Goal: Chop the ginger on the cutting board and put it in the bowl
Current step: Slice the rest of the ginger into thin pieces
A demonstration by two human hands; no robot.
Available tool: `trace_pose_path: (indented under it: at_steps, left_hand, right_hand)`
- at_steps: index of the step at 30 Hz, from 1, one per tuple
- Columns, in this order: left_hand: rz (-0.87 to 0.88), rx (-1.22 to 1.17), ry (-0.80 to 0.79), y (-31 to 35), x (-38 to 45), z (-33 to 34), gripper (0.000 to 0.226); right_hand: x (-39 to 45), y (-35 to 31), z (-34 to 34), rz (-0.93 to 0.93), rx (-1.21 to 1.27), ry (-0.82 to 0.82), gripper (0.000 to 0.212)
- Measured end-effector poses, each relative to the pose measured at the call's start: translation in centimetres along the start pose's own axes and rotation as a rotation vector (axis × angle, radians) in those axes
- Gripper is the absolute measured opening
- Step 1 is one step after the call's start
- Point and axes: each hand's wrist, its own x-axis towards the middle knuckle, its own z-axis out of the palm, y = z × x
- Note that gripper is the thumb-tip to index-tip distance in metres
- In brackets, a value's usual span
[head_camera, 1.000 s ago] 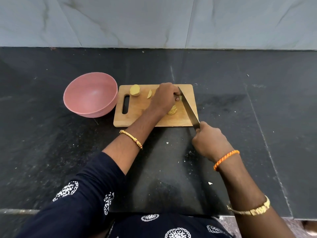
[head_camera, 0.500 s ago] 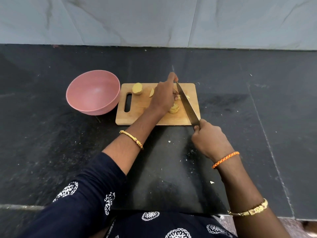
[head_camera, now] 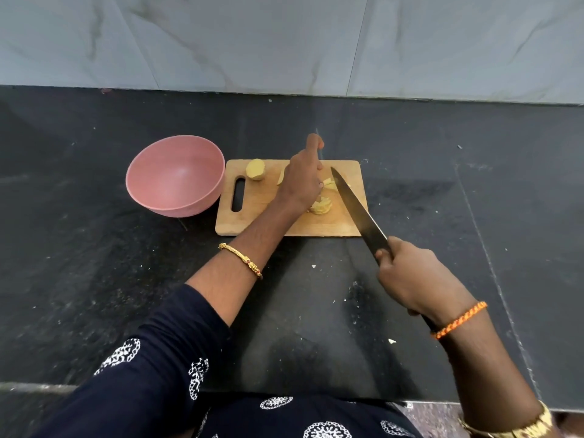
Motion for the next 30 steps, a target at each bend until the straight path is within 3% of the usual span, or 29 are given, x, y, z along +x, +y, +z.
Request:
trace_pose_path:
  at_steps: [7, 16, 22, 30]
  left_hand:
    - [-0.007, -0.028, 0.019, 0.1, -0.3, 0.2, 0.066]
    - [0.005, -0.060, 0.012, 0.1, -0.5, -0.1, 0.070]
    - [-0.009, -0.078, 0.060, -0.2, -0.3, -0.2, 0.055]
    - [-0.087, -0.229, 0.057, -1.2, -0.3, -3.3, 0.044]
  right_hand:
    - [1.7, -1.7, 1.2, -0.047, 0.069, 0.052, 0.025]
    - [1.9, -2.4, 1.5, -0.028, -0.050, 0.014, 0.024]
    - [1.1, -1.5, 1.1, -0.003, -0.013, -0.033, 0.025]
    - [0.4, 0.3, 0.3, -0.022, 0.143, 0.071, 0.018]
